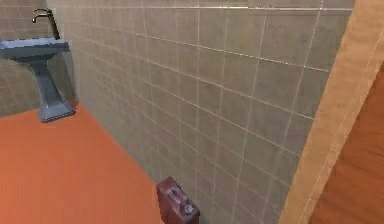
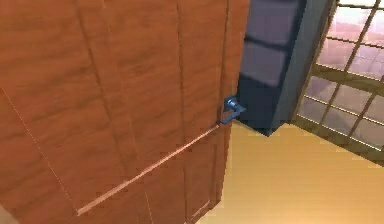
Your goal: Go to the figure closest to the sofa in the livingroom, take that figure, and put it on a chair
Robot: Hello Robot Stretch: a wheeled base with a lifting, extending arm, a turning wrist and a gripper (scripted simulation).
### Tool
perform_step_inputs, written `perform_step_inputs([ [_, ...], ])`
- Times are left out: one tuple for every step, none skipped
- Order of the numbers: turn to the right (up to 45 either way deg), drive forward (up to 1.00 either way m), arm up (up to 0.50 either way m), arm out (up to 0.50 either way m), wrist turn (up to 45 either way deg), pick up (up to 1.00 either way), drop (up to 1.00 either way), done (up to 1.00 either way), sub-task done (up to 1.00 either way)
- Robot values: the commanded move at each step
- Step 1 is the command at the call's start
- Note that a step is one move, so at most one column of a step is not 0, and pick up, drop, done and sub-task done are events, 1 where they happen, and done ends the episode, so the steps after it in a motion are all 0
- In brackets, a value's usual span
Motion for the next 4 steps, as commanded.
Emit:
perform_step_inputs([
  [-45.0,0.0,0.0,0.0,0.0,0.0,0.0,0.0,0.0],
  [-24.0,0.0,0.0,0.0,0.0,0.0,0.0,0.0,0.0],
  [0.0,0.5,0.0,0.0,0.0,0.0,0.0,0.0,0.0],
  [-45.0,0.0,0.0,0.0,0.0,0.0,0.0,0.0,0.0],
])
